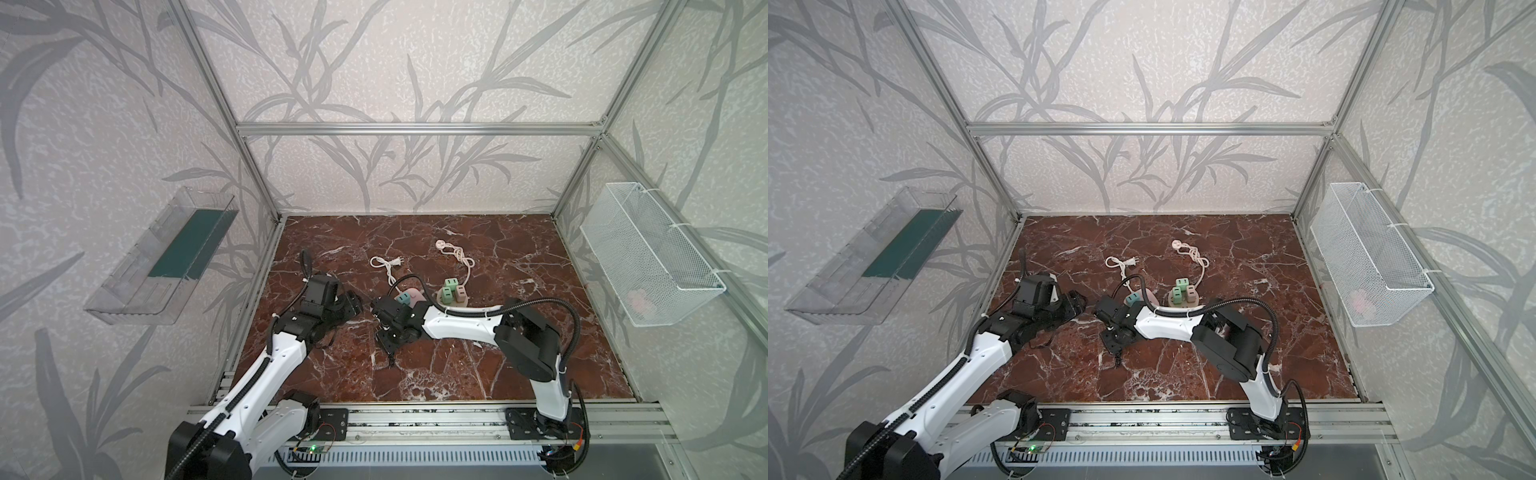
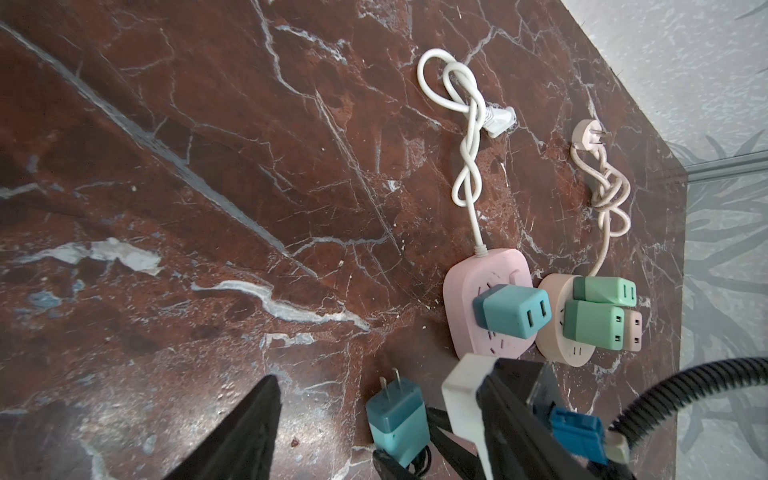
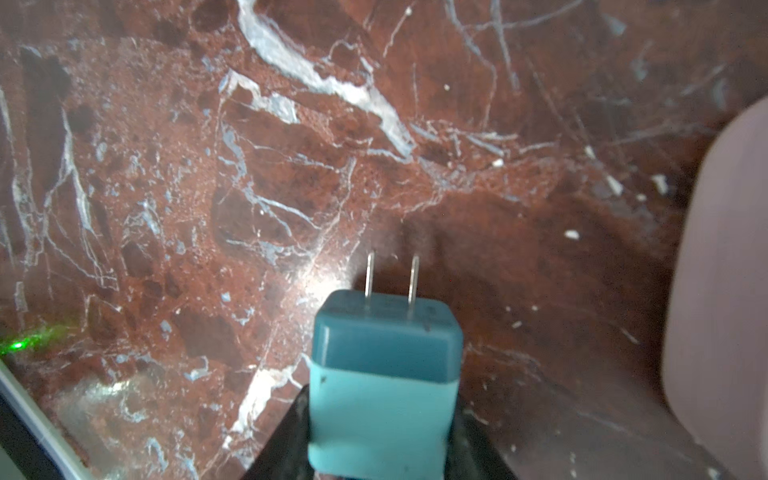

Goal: Insert the plug
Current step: 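Grasp the teal cabled adapter on the table with the right gripper, then lift the teal cabled adapter with right gripper while left gripper approaches it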

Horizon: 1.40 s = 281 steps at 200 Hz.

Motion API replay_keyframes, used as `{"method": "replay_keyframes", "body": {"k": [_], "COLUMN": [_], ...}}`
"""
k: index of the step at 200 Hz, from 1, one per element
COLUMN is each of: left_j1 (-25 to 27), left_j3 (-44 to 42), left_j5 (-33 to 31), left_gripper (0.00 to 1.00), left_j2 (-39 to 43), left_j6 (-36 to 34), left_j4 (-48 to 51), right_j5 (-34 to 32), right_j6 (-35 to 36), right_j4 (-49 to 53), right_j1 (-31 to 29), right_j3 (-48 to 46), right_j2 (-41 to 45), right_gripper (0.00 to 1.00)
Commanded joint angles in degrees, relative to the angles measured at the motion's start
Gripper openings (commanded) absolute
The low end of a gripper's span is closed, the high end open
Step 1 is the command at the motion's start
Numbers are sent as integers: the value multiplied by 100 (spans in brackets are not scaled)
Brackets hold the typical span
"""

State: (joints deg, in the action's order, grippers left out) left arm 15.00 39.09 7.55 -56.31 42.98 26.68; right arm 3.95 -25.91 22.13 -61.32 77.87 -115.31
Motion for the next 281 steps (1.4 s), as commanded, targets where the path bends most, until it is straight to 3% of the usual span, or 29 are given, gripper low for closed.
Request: {"method": "replay_keyframes", "body": {"k": [1, 33, 73, 115, 176, 281], "left_j1": [-106, -138, -114, -8, 313, 861], "left_j3": [378, 738, 456, 105, -287, -296], "left_j5": [-28, 822, 2895, 3904, 4245, 4211], "left_gripper": [75, 75, 75, 75, 75, 71], "left_j2": [70, -190, -553, -548, -506, -792], "left_j6": [-326, -637, -273, 106, 803, 939], "left_j4": [488, 575, -390, -1079, -1830, -2085], "right_j5": [157, 733, 1527, 1917, 1859, 1527], "right_j6": [279, 481, 477, 479, 640, 822], "right_j4": [265, 305, 86, 37, 192, 297], "right_j1": [109, 218, 714, 947, 970, 969], "right_j3": [-176, -620, -1178, -1442, -1373, -1190], "right_j2": [740, 1501, 2420, 2986, 3058, 3035], "right_gripper": [0, 0, 0, 0, 0, 0]}}
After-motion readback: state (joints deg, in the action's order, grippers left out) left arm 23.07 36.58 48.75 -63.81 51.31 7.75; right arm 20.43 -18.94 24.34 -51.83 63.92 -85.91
